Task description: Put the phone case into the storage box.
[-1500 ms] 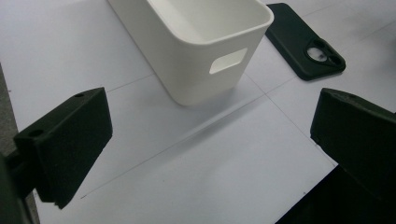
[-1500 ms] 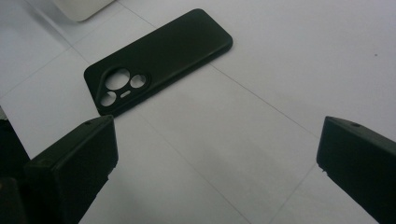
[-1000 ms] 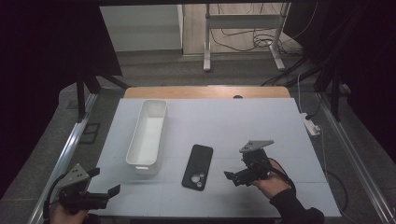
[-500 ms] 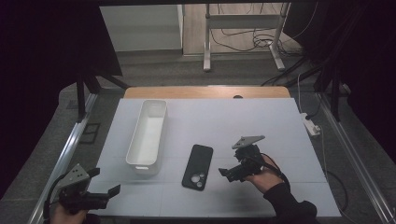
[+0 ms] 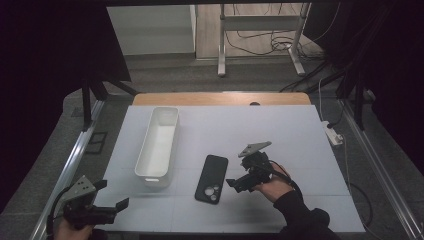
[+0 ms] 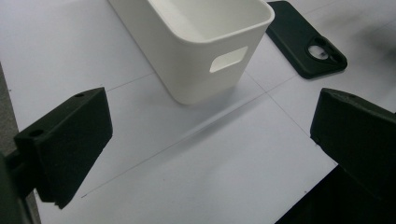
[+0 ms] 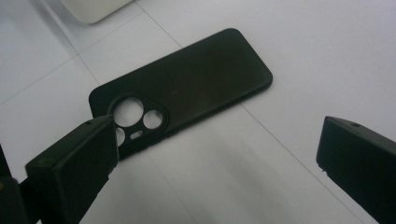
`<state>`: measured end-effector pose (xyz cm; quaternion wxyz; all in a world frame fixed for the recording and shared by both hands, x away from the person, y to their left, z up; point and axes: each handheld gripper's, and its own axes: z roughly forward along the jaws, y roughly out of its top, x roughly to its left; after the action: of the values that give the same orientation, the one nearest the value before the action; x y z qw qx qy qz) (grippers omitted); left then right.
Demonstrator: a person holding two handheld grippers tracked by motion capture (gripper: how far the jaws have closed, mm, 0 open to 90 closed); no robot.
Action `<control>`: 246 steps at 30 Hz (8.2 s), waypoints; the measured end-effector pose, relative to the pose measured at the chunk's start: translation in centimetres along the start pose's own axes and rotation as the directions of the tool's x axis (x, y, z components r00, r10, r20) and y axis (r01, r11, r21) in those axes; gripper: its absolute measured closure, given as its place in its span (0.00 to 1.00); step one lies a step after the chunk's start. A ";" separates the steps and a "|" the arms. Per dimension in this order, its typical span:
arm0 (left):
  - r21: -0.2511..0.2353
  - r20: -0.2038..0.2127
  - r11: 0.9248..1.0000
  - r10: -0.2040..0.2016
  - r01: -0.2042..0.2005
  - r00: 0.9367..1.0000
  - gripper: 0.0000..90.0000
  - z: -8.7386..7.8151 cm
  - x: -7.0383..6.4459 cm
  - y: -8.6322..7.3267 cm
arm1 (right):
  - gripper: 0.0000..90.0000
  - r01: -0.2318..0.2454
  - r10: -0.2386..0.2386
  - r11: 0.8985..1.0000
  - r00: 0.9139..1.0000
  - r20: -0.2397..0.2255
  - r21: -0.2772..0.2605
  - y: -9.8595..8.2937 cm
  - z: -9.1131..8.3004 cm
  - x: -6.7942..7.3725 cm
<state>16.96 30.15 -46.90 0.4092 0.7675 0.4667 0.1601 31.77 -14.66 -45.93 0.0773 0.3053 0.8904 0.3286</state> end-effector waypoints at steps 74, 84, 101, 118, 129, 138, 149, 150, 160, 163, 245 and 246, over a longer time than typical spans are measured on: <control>0.002 0.015 1.000 -0.001 0.000 1.000 0.00 0.0 0.1 0.0 | 1.00 0.166 -0.153 0.973 0.984 -0.091 0.163 5.6 9.5 2.4; 0.002 0.015 1.000 0.000 0.000 1.000 0.00 0.0 0.1 0.0 | 1.00 0.185 -0.171 0.970 0.980 -0.101 0.158 6.5 11.0 2.9; 0.004 0.019 1.000 0.000 0.000 1.000 0.00 0.0 0.2 0.0 | 1.00 0.187 -0.178 0.964 0.982 -0.060 0.190 6.9 12.8 2.3; 0.004 0.017 1.000 0.001 -0.001 1.000 0.00 0.0 0.1 0.0 | 1.00 0.110 -0.107 0.972 0.994 -0.026 0.208 5.4 11.1 -0.6; 0.003 0.017 1.000 0.003 -0.003 1.000 0.00 0.0 0.1 0.0 | 1.00 0.076 -0.080 0.973 0.997 0.007 0.220 4.0 9.6 -2.0; 0.005 0.019 1.000 0.009 -0.009 1.000 0.00 0.0 0.0 0.0 | 1.00 0.034 -0.039 0.976 0.999 0.020 0.216 2.5 8.1 -3.3; 0.007 0.018 1.000 0.013 -0.013 1.000 0.00 0.0 0.0 0.0 | 1.00 0.009 -0.018 0.976 0.999 0.039 0.219 0.4 6.2 -3.6; 0.008 0.019 1.000 0.014 -0.014 1.000 0.00 0.0 0.0 0.0 | 1.00 0.006 -0.015 0.976 0.999 0.039 0.217 0.3 6.1 -3.6; 0.010 0.017 1.000 0.019 -0.019 1.000 0.00 0.1 -0.1 0.0 | 1.00 -0.009 -0.002 0.976 0.999 0.053 0.219 -1.6 4.5 -3.1; 0.010 0.017 1.000 0.019 -0.019 1.000 0.00 0.1 -0.1 0.0 | 1.00 -0.012 -0.001 0.974 0.998 0.058 0.224 -2.0 4.1 -2.9; 0.019 0.015 1.000 0.023 -0.023 1.000 0.00 0.2 -0.1 0.1 | 1.00 0.186 -0.164 0.972 0.974 -0.153 0.143 0.6 5.7 6.8; 0.020 0.015 1.000 0.024 -0.024 1.000 0.00 0.1 -0.1 0.1 | 1.00 0.191 -0.169 0.970 0.974 -0.153 0.149 0.5 5.9 6.9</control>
<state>17.03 29.95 -46.92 0.4031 0.7782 0.4561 0.1546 28.48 -7.13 -49.73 0.0194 0.2048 0.9415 0.2669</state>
